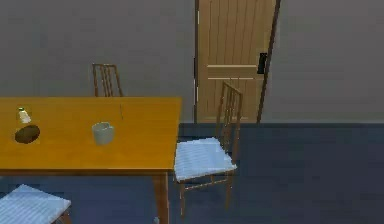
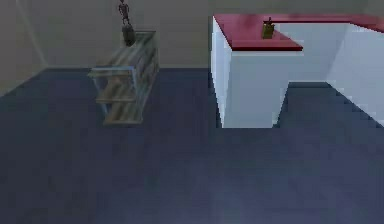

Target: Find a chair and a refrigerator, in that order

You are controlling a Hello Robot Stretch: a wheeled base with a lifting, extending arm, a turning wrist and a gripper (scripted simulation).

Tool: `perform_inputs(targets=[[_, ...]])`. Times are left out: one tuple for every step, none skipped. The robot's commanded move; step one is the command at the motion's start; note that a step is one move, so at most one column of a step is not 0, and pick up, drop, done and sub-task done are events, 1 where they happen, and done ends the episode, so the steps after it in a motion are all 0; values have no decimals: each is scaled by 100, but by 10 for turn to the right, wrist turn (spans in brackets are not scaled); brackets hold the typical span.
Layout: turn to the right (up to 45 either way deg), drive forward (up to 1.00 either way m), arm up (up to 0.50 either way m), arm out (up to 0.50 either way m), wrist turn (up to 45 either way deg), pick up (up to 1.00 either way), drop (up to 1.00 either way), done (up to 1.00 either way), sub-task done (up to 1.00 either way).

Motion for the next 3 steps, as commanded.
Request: perform_inputs(targets=[[-450,0,0,0,0,0,0,0,0],[-420,0,0,0,0,0,0,0,0],[0,30,0,0,0,0,0,0,0]])
